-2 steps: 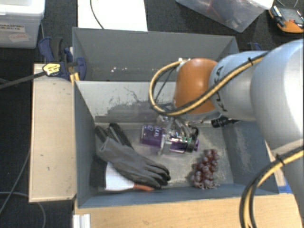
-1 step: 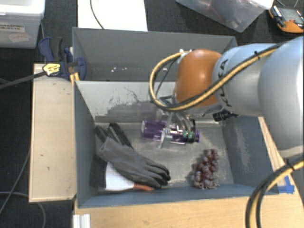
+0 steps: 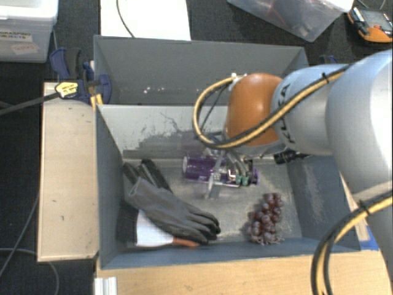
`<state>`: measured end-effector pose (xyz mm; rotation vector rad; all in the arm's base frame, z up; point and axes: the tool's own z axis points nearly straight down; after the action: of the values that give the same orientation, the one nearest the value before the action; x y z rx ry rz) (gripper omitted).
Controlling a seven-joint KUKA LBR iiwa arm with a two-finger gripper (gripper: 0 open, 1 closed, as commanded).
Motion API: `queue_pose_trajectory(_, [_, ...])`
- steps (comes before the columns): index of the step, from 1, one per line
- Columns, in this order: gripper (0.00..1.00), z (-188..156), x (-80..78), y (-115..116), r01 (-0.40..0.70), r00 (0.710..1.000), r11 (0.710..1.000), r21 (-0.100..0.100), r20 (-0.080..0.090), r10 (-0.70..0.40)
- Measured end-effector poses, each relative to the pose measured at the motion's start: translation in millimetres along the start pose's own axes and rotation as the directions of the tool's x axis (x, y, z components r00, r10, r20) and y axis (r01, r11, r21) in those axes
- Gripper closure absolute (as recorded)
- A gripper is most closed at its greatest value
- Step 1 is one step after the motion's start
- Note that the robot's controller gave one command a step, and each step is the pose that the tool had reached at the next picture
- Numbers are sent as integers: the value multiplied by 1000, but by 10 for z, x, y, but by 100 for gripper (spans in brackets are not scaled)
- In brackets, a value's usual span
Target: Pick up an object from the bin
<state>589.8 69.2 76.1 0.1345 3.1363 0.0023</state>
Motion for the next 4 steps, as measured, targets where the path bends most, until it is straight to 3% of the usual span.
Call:
queue_pose_trajectory(1, [0,59,-6,91,-279,960,960,-5,4,279])
queue_pose_trajectory(2, [100,57,15,205,-277,961,961,-2,3,277])
queue_pose_trajectory(4, [100,-38,25,201,-276,961,961,-1,1,276])
